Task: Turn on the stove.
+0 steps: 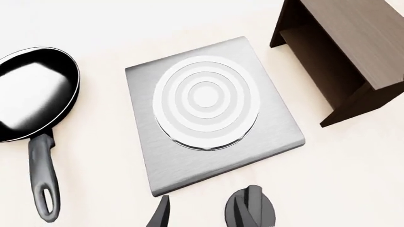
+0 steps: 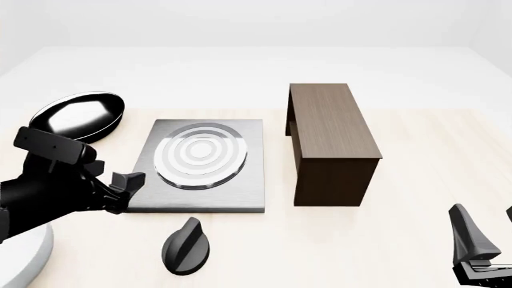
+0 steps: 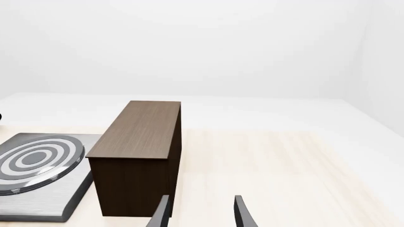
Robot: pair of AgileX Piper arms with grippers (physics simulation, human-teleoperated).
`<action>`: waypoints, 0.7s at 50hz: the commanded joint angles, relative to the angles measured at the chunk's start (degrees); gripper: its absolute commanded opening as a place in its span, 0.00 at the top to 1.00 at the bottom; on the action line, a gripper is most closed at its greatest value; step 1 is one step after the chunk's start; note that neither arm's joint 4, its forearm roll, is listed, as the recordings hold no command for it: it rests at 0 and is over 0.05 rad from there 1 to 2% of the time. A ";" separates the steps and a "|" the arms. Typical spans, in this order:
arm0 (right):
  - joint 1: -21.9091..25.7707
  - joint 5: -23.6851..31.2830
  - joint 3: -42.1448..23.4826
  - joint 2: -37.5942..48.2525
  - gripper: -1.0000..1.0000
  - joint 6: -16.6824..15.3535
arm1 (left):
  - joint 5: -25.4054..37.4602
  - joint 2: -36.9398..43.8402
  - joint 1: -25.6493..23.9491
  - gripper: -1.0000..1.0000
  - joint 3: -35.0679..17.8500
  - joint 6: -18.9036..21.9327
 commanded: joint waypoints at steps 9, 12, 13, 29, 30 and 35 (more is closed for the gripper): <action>0.00 0.00 0.00 0.00 0.00 0.04 | -1.06 2.39 6.83 0.00 -4.68 -0.07; 0.00 0.00 0.00 -0.01 0.00 0.01 | -1.38 3.57 8.06 0.00 -5.82 -0.36; 0.00 0.00 0.00 -0.01 0.00 0.01 | -1.38 3.58 8.06 0.00 -5.82 -0.36; 0.01 0.00 0.00 0.00 0.00 0.00 | -1.36 8.24 16.05 0.00 -13.32 -1.51; 0.00 0.00 0.00 0.00 0.00 0.00 | -1.27 8.66 16.35 0.00 -13.59 -1.76; 0.01 0.00 0.00 0.00 0.00 0.00 | -1.27 9.19 18.12 0.00 -14.92 -2.13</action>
